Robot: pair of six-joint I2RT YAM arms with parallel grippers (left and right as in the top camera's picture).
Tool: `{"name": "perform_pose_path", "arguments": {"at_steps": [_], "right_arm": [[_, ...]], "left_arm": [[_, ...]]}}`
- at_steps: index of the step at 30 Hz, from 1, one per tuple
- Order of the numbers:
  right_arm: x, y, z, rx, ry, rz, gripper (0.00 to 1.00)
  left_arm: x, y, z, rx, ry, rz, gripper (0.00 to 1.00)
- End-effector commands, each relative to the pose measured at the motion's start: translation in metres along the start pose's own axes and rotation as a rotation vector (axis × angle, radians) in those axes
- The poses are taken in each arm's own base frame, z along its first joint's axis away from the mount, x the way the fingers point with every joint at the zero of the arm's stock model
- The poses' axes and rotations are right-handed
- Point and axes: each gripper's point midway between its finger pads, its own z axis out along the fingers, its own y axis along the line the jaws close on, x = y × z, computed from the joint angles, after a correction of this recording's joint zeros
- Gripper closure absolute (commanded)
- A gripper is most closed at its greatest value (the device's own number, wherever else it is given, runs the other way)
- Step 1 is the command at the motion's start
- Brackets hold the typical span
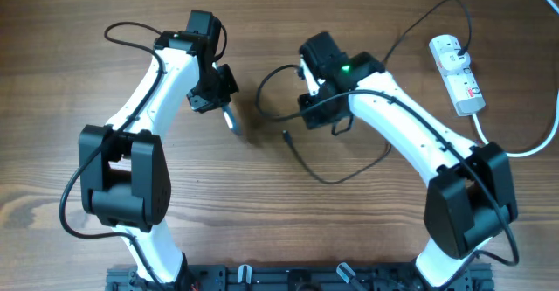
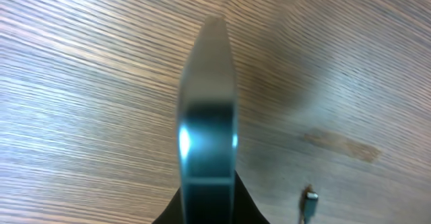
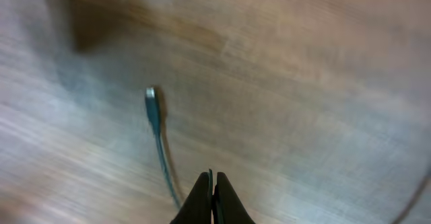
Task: Plug charger to phone and switch on socket
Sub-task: 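Move the right gripper over the black cable's USB-C plug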
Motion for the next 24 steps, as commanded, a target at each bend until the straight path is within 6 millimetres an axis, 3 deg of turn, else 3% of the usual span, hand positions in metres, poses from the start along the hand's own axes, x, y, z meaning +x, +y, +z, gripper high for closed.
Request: {"name": "perform_pose_path", "arguments": {"at_steps": [1,3,7,12,15,18,24], "right_arm": [[-0.018,0.006,-0.002,0.017,-0.084,-0.049,0.96],[-0.023,0.02,-0.003,-0.058,-0.103,-0.057,0.96],[-0.023,0.02,-0.003,-0.055,-0.102,-0.102,0.96],[-0.005,0.015,0.006,-0.043,-0.037,-0.183,0.95],[0.017,0.01,0.02,-0.036,0.025,-0.177,0.8],[0.046,0.003,0.041,-0.027,0.101,-0.171,0.43],[0.07,-0.016,0.074,0.04,0.102,-0.174,0.2]], "left_arm": [[-0.008,0.012,-0.012,-0.053,-0.065,-0.059,0.96],[-0.01,0.014,-0.012,-0.053,-0.065,-0.074,0.96],[-0.006,0.018,-0.012,-0.065,-0.048,-0.078,0.96],[-0.002,0.021,-0.012,-0.077,-0.032,-0.079,0.96],[-0.003,0.02,-0.012,-0.073,-0.039,-0.079,0.96],[-0.003,0.02,-0.012,-0.073,-0.039,-0.079,0.96],[-0.003,0.02,-0.012,-0.072,-0.039,-0.079,0.96]]}}
